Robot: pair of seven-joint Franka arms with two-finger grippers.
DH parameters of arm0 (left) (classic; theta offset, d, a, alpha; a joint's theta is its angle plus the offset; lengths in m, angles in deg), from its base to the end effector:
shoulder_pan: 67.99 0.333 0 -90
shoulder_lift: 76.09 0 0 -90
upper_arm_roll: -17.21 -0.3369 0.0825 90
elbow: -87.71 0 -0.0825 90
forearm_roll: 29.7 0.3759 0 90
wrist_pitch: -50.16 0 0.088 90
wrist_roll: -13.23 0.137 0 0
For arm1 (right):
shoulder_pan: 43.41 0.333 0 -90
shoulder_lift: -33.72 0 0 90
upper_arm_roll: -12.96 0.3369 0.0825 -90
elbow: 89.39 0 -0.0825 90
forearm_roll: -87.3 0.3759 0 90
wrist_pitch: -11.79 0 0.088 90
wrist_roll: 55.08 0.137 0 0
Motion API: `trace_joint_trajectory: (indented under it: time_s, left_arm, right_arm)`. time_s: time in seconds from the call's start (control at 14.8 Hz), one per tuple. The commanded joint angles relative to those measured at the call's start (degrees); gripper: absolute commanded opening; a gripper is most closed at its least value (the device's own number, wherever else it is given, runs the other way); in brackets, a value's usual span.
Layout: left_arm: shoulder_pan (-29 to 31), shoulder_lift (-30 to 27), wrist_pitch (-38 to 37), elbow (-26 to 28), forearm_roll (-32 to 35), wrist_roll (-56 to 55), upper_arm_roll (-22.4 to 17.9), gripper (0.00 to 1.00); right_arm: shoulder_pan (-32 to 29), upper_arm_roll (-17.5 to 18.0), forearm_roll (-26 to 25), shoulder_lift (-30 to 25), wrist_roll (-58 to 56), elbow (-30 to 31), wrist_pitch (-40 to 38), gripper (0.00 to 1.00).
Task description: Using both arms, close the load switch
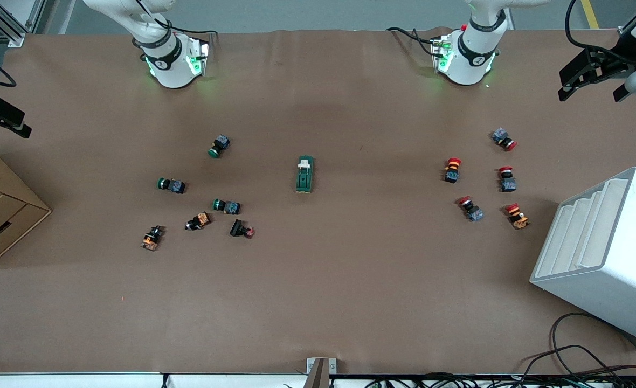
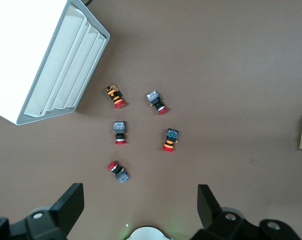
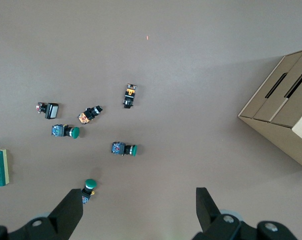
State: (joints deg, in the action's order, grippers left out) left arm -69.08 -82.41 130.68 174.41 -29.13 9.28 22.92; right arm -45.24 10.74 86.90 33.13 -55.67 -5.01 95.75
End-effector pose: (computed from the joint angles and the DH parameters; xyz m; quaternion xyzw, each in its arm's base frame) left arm 0.4866 -0.0601 0.6840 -0.9997 0.0237 -0.0019 0.0102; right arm 0.5308 -0.0387 0.6567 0.9995 -0.0306 0.0013 0.0033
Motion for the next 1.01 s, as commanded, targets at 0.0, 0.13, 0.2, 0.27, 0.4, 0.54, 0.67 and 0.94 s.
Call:
trace_joint_trajectory:
  time_s: [0.0,0.13,0.2,0.27,0.4,0.54,0.67,0.94]
  left_arm:
    - [0.12,0.34,-1.15,-1.09,-0.48,0.69,0.09,1.0]
    - [0.29,0.34,-1.42,-1.44,-0.48,1.04,0.18,1.0]
    - [-0.05,0.43,-1.42,-1.44,-0.31,1.04,0.27,1.0]
    - [-0.67,0.52,-1.33,-1.53,-0.31,0.44,0.44,1.0]
    - [-2.33,3.32,-0.02,-1.79,-0.22,-0.18,2.89,1.0]
    - [-3.74,4.82,4.62,-1.01,-0.66,-1.41,5.79,1.0]
    - [-5.5,8.24,8.06,-0.65,-0.48,-8.67,10.27,1.0]
    - [-11.37,14.57,15.97,0.84,0.65,-31.25,18.18,1.0]
  right_arm:
    - [-0.46,0.55,0.22,0.06,0.59,-0.54,-1.51,1.0]
    - [-0.2,0.72,0.31,0.06,0.77,-0.27,-2.05,1.0]
    - [0.07,0.81,0.31,0.06,0.85,-0.18,-2.48,1.0]
    - [0.5,0.81,0.83,0.06,1.03,-0.18,-3.1,1.0]
    - [0.42,0.81,1.98,0.06,3.65,-0.18,-3.98,1.0]
    - [0.42,0.81,1.98,0.06,5.08,-0.27,-4.16,1.0]
    - [0.33,0.73,1.72,0.06,3.42,-0.36,-3.98,1.0]
    - [-1.42,0.37,0.93,0.06,-1.87,-0.45,-3.89,1.0]
